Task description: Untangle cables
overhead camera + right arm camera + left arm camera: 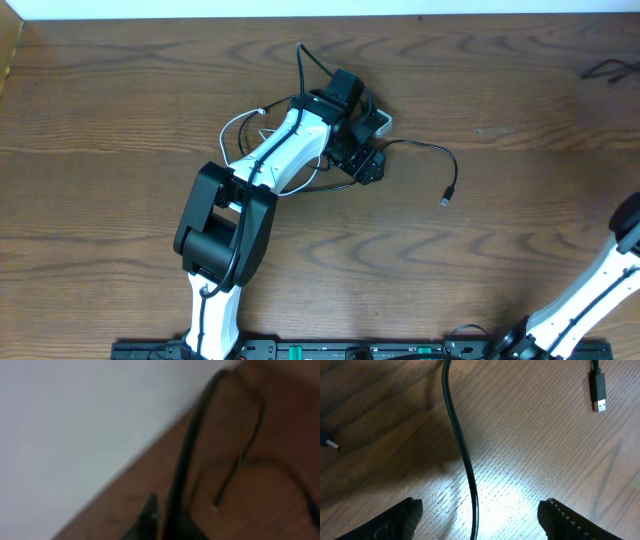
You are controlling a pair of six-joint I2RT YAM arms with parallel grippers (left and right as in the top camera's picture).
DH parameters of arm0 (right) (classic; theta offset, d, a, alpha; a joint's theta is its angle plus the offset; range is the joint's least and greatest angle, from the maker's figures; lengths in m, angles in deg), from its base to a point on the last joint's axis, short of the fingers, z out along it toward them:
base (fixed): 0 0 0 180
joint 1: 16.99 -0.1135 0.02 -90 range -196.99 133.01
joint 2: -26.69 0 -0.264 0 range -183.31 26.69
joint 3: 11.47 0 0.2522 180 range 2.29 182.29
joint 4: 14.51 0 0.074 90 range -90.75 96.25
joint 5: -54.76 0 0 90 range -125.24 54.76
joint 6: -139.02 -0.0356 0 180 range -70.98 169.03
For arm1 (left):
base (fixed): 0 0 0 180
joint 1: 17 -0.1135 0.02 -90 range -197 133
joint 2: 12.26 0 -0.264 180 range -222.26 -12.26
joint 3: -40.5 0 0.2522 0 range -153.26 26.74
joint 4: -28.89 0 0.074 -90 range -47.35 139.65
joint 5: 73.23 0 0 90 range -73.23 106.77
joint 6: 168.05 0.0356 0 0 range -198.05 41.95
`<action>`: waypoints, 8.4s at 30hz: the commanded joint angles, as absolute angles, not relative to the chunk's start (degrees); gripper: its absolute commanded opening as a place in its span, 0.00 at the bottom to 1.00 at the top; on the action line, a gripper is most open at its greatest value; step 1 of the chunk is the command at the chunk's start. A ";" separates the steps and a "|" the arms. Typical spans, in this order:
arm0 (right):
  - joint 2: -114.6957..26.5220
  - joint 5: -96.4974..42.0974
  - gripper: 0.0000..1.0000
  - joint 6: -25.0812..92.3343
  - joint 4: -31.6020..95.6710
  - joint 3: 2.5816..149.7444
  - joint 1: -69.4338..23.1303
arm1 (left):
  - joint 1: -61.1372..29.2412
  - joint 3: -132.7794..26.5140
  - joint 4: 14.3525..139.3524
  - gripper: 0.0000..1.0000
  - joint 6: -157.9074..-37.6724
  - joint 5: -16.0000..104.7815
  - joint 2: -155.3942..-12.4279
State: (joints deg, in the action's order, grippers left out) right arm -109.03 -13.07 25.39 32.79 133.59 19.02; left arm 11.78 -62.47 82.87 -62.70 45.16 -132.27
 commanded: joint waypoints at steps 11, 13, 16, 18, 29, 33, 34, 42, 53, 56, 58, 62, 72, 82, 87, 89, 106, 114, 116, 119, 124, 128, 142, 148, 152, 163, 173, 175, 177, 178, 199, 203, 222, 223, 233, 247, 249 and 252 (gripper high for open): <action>-108.42 -9.64 0.99 26.57 49.86 135.10 20.35 | 11.84 -62.09 83.07 0.79 -63.14 45.70 -132.18; -105.28 -12.72 0.99 26.54 58.27 135.10 20.42 | 11.84 -62.09 83.09 0.79 -63.14 45.70 -132.18; -101.32 -23.74 0.99 25.56 69.01 135.10 20.20 | 11.84 -62.09 83.11 0.79 -63.14 45.70 -132.16; -99.88 -28.98 0.99 25.54 73.62 135.10 19.90 | 11.84 -62.09 83.14 0.79 -63.16 45.70 -132.16; -99.81 -22.12 0.99 32.97 75.30 134.66 17.73 | 11.78 -62.12 86.35 0.79 -63.14 45.64 -130.81; -99.72 -11.54 0.99 42.85 77.38 134.66 14.74 | 10.84 -63.45 88.12 0.79 -63.44 45.40 -126.30; -99.72 -8.89 0.98 47.18 78.82 134.66 12.53 | 10.12 -64.94 89.02 0.79 -66.98 41.66 -122.76; -99.72 -9.81 0.97 52.47 82.16 134.62 -1.63 | 4.19 -66.03 95.94 0.75 -88.38 25.57 -106.78; -99.75 -19.01 0.99 44.75 81.16 134.60 -10.75 | -2.78 -58.09 100.73 0.75 -100.90 20.15 -108.64; -99.75 -18.99 0.99 44.77 81.75 134.60 -10.75 | -2.78 -54.64 96.49 0.72 -103.24 19.01 -111.24; -99.75 -18.97 0.98 44.77 82.58 134.60 -10.77 | -2.78 -52.08 91.55 0.69 -103.88 18.64 -114.06; -99.75 -18.99 0.98 44.80 83.67 134.60 -10.77 | -2.78 -50.77 85.32 0.57 -103.88 18.64 -119.07; -99.75 -18.21 0.96 44.82 84.13 134.60 -11.03 | -2.80 -51.65 79.73 0.08 -101.78 18.64 -122.83; -98.15 -5.40 0.93 51.72 84.17 134.62 -12.45 | -2.78 -60.41 92.86 0.07 -91.55 26.16 -94.65; -92.93 3.00 0.94 55.33 83.85 134.62 -12.56 | -2.80 -60.41 89.54 0.07 -89.41 27.50 -81.30; -89.69 6.25 0.94 57.01 83.39 134.62 -12.82 | -2.78 -60.41 86.46 0.07 -89.01 27.52 -77.12; -76.23 20.87 0.99 69.78 81.66 134.60 -25.06 | -2.80 -60.45 61.30 0.07 -91.99 35.65 -67.35; -78.48 32.31 0.99 77.41 74.99 134.60 -33.44 | -2.80 -61.42 59.03 0.08 -97.15 45.70 -67.25; -78.68 33.11 0.99 77.41 72.81 134.60 -35.97 | -2.80 -61.42 59.51 0.07 -97.30 48.85 -67.53; -78.70 33.09 0.99 77.41 71.17 134.60 -39.16 | -2.80 -61.42 60.78 0.07 -97.47 50.25 -67.88; -78.72 33.11 0.93 77.41 68.98 134.60 -43.56 | -2.78 -61.42 62.96 0.07 -99.09 50.93 -68.40; -79.55 32.26 0.70 76.23 66.01 134.60 -45.87 | -2.80 -61.42 63.55 0.07 -99.81 52.17 -68.73; -80.31 29.42 0.17 67.85 58.93 134.60 -46.77 | -2.80 -61.39 66.39 0.07 -100.60 52.39 -68.75; -80.31 29.62 0.27 67.26 57.66 134.60 -47.80 | -2.80 -61.39 66.39 0.07 -101.14 52.39 -68.75; -80.31 29.51 0.01 65.34 56.53 134.60 -47.80 | -2.80 -61.39 66.42 0.07 -101.12 52.39 -68.75; -77.36 -2.91 0.01 44.86 54.58 134.62 -40.15 | -2.84 -61.33 71.07 0.26 -100.84 49.16 -71.51; -67.90 -8.33 0.01 38.72 60.87 134.62 -16.50 | -2.84 -61.26 73.52 0.33 -100.86 49.11 -78.44; -67.16 -8.81 0.01 38.74 64.52 134.62 -9.46 | -2.84 -61.24 74.57 0.33 -100.84 49.11 -80.14; -67.20 -9.31 0.01 38.76 67.37 134.60 -3.80 | -2.84 -61.24 75.44 0.33 -100.84 49.11 -81.52; -67.46 -10.05 0.01 38.76 68.50 134.60 -1.55 | -2.84 -61.24 75.73 0.33 -100.84 49.11 -82.13; -86.98 -22.66 0.01 34.02 80.07 134.60 26.67 | -2.82 -61.24 77.15 0.33 -96.69 49.11 -91.27; -90.52 -23.76 0.01 34.04 80.09 134.60 26.87 | -2.84 -61.24 77.10 0.33 -96.51 49.09 -91.38; -94.67 -19.06 0.99 39.64 83.04 134.62 23.59 | -2.78 -61.24 82.92 0.33 -89.82 45.42 -96.51; -94.61 -16.48 0.99 41.43 83.43 134.62 22.87 | -2.78 -61.24 83.73 0.33 -88.88 45.44 -97.50; -94.61 -9.33 0.99 48.97 84.37 134.62 15.79 | 5.00 -61.24 90.61 0.36 -70.13 37.99 -111.29; -94.61 -9.16 0.99 51.46 85.46 134.60 12.90 | 13.11 -61.24 89.96 0.46 -57.69 38.12 -128.93; -94.61 -9.16 0.99 51.48 85.57 134.60 12.90 | 13.26 -61.22 89.96 0.46 -57.69 38.12 -129.89; -94.61 -9.14 0.99 51.46 85.84 134.60 12.90 | 13.33 -61.13 89.98 0.45 -57.72 38.14 -130.98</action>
State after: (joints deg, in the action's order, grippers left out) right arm -96.05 -10.14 50.28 85.42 134.42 13.19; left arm 13.39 -60.56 89.78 -59.46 38.69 -128.97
